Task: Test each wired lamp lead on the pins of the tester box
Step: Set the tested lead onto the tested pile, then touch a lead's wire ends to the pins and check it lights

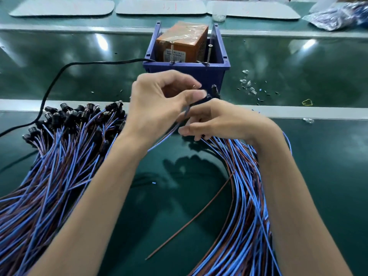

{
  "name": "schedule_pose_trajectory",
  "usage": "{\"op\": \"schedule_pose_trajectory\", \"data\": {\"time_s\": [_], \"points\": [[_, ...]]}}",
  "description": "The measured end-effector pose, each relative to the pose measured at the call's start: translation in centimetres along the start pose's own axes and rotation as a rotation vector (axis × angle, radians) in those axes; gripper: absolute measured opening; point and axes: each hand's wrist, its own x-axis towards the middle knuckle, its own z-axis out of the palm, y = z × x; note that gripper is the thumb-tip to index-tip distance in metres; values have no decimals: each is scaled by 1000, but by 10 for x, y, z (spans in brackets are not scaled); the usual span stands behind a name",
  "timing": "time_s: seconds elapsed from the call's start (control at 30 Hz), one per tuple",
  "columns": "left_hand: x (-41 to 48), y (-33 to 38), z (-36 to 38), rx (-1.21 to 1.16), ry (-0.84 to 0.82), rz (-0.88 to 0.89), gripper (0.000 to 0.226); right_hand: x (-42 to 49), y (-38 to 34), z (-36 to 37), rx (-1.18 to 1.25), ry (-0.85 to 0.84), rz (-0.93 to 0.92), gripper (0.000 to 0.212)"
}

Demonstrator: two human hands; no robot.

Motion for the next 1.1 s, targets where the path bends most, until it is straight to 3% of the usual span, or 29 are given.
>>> {"op": "schedule_pose_trajectory", "data": {"time_s": [0.13, 0.27, 0.37, 0.43, 0.53, 0.67, 0.77, 0.87, 1.1], "points": [[-4, 4, 16, -142, 40, -10, 15, -1, -2, -3, 186, 113, -98, 33], [-8, 12, 28, -184, 179, 10, 5, 4, -2, -6, 351, 391, -85, 33], [-11, 17, 40, -355, -51, -380, 41, 5, 1, -12, 418, 607, -78, 37], [-13, 15, 44, -503, -172, -664, 50, 3, 0, -16, 479, 681, -85, 39], [-10, 11, 45, -859, 13, -870, 50, 2, 0, -21, 554, 850, -70, 47], [-5, 8, 38, -1091, 360, -808, 36, 2, 1, -25, 842, 970, -57, 47], [-4, 8, 31, -1070, 451, -719, 26, -1, 3, -30, 1039, 1020, -111, 42], [-3, 7, 29, -937, 397, -658, 25, -6, 7, -34, 960, 1005, -125, 40], [-6, 3, 40, -634, 20, -551, 19, -7, 2, -24, 625, 776, 17, 26]]}}
